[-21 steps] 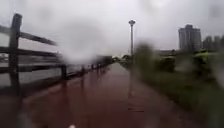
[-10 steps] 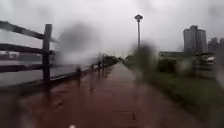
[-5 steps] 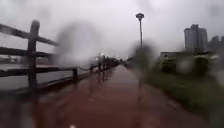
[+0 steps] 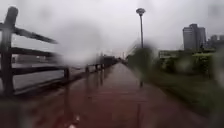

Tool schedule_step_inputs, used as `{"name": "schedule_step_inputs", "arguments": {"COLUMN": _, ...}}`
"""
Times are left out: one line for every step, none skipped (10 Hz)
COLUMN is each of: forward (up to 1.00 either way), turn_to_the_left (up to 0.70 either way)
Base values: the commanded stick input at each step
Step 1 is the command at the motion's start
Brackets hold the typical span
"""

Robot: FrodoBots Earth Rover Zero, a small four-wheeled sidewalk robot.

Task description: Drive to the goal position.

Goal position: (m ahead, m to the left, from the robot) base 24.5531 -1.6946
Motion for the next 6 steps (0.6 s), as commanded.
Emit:
{"name": "schedule_step_inputs", "arguments": {"forward": 1.0, "turn_to_the_left": -0.17}}
{"name": "schedule_step_inputs", "arguments": {"forward": 1.0, "turn_to_the_left": -0.25}}
{"name": "schedule_step_inputs", "arguments": {"forward": 1.0, "turn_to_the_left": 0.0}}
{"name": "schedule_step_inputs", "arguments": {"forward": 1.0, "turn_to_the_left": 0.0}}
{"name": "schedule_step_inputs", "arguments": {"forward": 1.0, "turn_to_the_left": -0.37}}
{"name": "schedule_step_inputs", "arguments": {"forward": 1.0, "turn_to_the_left": -0.38}}
